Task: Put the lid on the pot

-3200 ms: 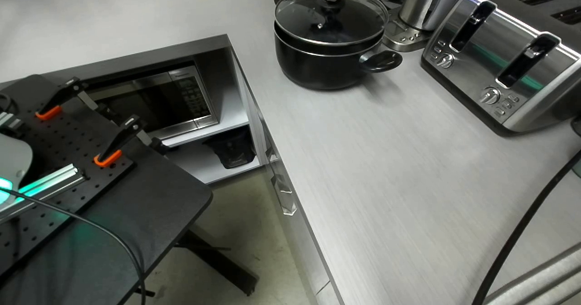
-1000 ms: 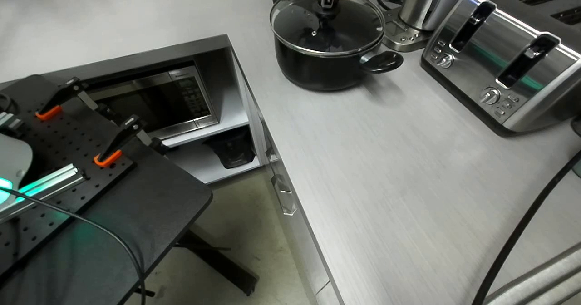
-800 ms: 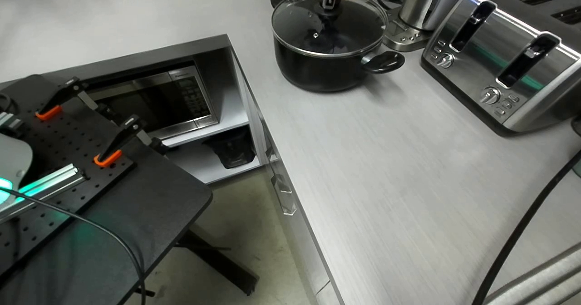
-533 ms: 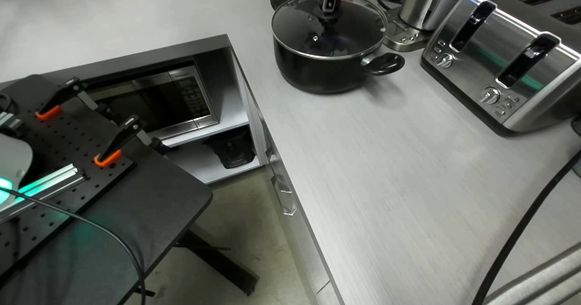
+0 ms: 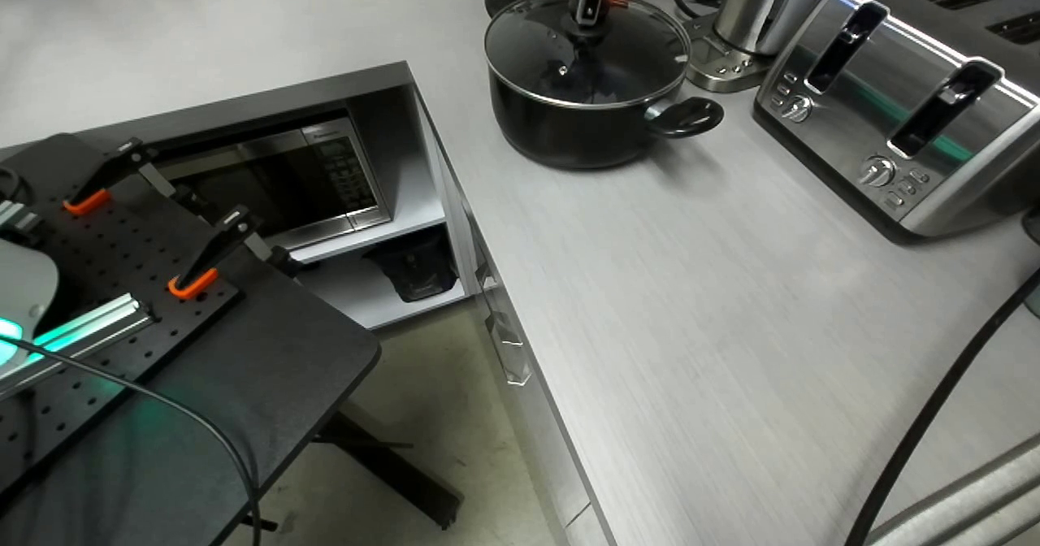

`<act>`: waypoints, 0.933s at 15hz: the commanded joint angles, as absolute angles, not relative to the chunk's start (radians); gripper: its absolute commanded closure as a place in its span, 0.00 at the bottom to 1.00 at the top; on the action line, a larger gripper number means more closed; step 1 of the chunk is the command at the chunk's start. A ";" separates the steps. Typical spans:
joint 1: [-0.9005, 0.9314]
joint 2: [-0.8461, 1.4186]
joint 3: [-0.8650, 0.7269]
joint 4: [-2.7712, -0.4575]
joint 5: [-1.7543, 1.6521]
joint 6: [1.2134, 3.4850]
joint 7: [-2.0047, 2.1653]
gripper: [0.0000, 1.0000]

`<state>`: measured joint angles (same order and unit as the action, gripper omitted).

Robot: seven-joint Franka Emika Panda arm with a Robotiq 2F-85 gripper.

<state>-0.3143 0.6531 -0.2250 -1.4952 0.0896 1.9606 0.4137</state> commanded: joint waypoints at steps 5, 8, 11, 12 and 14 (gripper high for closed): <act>-0.302 0.634 -0.240 -1.506 0.104 1.944 0.415 0.09; -0.301 0.627 -0.239 -1.514 0.105 1.949 0.412 0.00; -0.297 0.614 -0.238 -1.527 0.102 1.959 0.409 0.00; -0.294 0.610 -0.238 -1.531 0.100 1.960 0.409 0.00; -0.289 0.601 -0.238 -1.540 0.095 1.962 0.404 0.00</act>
